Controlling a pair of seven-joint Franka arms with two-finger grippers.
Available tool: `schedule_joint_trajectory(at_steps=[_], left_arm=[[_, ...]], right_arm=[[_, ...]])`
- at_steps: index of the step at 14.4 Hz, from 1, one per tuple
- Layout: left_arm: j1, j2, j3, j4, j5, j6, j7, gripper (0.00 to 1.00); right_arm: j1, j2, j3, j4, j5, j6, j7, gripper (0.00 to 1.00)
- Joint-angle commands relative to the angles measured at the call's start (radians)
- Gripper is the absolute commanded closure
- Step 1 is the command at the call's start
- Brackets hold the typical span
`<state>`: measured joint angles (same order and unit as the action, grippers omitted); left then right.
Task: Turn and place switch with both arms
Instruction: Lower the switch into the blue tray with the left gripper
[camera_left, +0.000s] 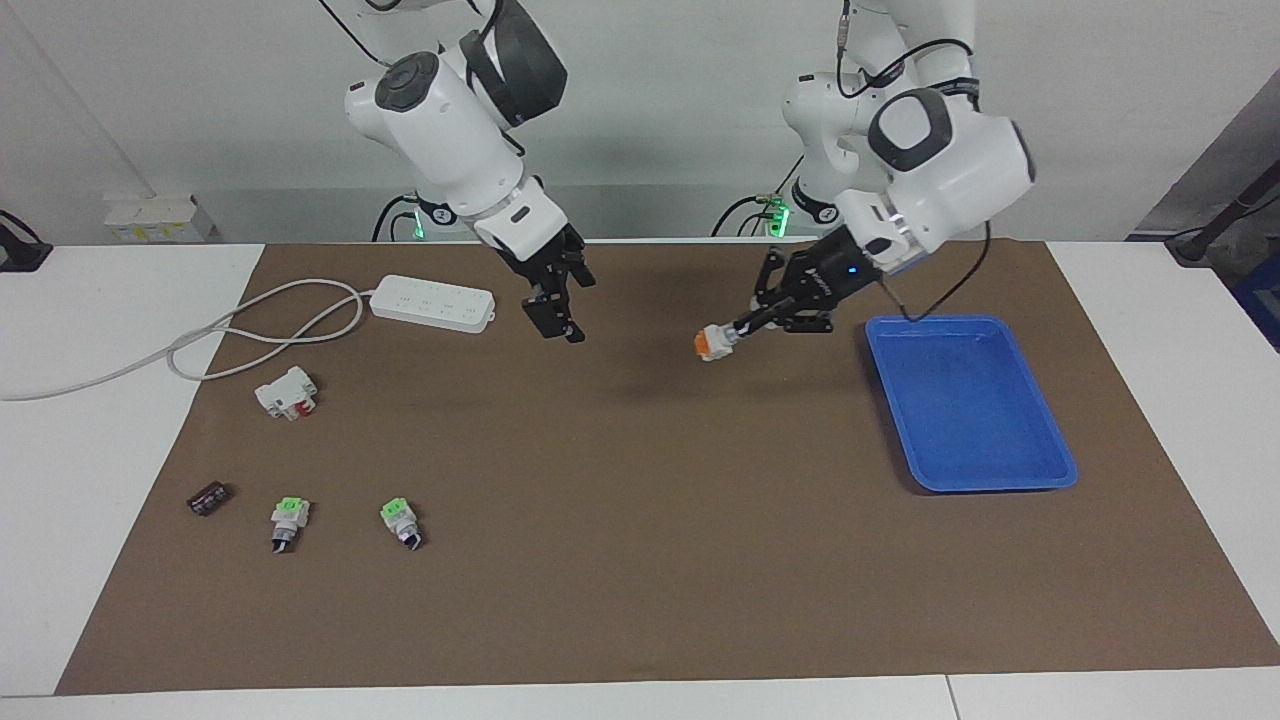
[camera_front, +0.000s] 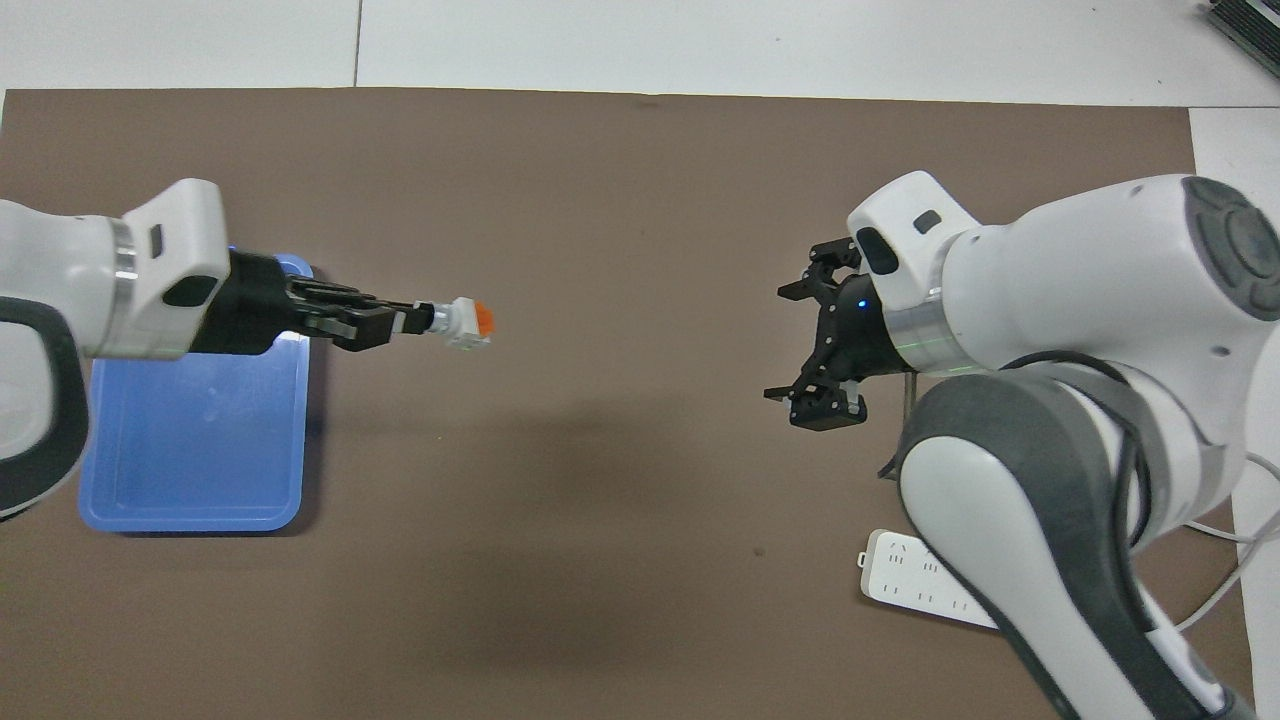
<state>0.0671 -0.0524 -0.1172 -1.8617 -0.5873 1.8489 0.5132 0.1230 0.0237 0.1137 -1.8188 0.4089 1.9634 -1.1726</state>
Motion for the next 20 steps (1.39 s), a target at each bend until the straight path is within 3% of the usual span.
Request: schedule_joint_trajectory(at_steps=[1,7,11,15,20], left_arm=[[0.106,0.002,-0.015,0.016,0.183,-0.039,-0.021,1.0],[0.194,-0.001,-0.015,-0.005,0.484,-0.013,-0.039,1.0],[0.212,-0.018,-0.015,-0.115,0.501,0.067,-0.093,1.0],[0.215,0.0,-0.015,-0.24,0.501,0.237,-0.099,1.0],[0.217,0.022,-0.013,-0.335,0.501,0.371,-0.128,1.0]], right_arm=[[-0.074,-0.005,0.011,0.009,-0.013,-0.058,0.115,0.0],[-0.094,-0.019,0.012,0.087,-0.229,-0.084,0.526,0.0],[-0.091,-0.042,0.015,0.102,-0.278,-0.103,0.896,0.0],[-0.091,-0.038,0.017,0.139,-0.393,-0.11,1.117,0.0],[-0.095,-0.038,0.014,0.141,-0.418,-0.168,1.321,0.0]])
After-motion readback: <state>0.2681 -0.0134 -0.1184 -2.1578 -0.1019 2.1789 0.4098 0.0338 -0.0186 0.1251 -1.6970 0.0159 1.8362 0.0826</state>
